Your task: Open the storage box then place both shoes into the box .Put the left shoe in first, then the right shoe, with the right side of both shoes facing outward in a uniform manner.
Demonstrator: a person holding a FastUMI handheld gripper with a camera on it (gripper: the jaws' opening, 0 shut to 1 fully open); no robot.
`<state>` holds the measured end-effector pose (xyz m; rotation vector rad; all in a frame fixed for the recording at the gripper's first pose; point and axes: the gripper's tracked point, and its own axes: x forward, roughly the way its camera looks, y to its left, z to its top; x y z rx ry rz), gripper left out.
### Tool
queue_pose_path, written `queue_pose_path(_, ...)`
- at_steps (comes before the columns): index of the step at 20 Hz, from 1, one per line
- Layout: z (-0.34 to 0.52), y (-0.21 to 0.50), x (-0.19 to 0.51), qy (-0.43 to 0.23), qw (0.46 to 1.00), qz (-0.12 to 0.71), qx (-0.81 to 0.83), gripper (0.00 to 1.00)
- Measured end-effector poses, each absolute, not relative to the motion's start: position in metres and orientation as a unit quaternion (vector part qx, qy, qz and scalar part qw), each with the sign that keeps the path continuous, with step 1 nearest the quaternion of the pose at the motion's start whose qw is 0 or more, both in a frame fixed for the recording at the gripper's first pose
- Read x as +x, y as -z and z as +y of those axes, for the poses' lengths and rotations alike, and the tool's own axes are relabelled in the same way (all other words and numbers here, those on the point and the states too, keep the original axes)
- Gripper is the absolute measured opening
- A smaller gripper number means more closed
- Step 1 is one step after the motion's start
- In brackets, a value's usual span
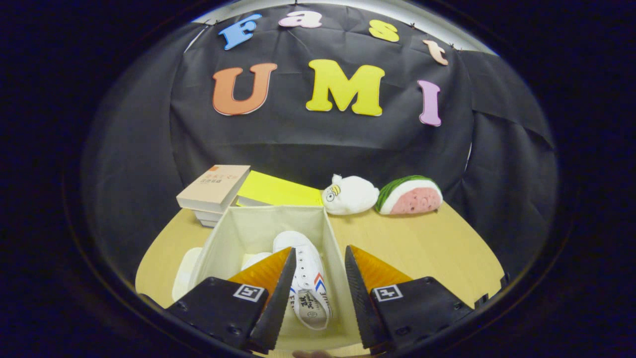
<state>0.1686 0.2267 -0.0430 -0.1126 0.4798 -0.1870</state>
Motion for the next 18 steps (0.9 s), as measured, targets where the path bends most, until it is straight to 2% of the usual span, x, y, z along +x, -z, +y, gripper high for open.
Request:
queue_pose_path(4, 0.220, 0.017, 0.159, 0.100, 0.972, 0.194, -0.081, 0.81)
queue_pose_path(8, 0.214, -0.005, 0.148, 0.094, 0.980, 0.153, -0.088, 0.81)
queue_pose_path(12, 0.202, -0.027, 0.136, 0.078, 0.988, 0.109, -0.078, 0.89)
queue_pose_path(15, 0.197, -0.043, 0.128, 0.055, 0.994, 0.065, -0.062, 0.89)
queue_pose_path(18, 0.176, -0.067, 0.109, 0.064, 0.996, 0.008, -0.058, 0.95)
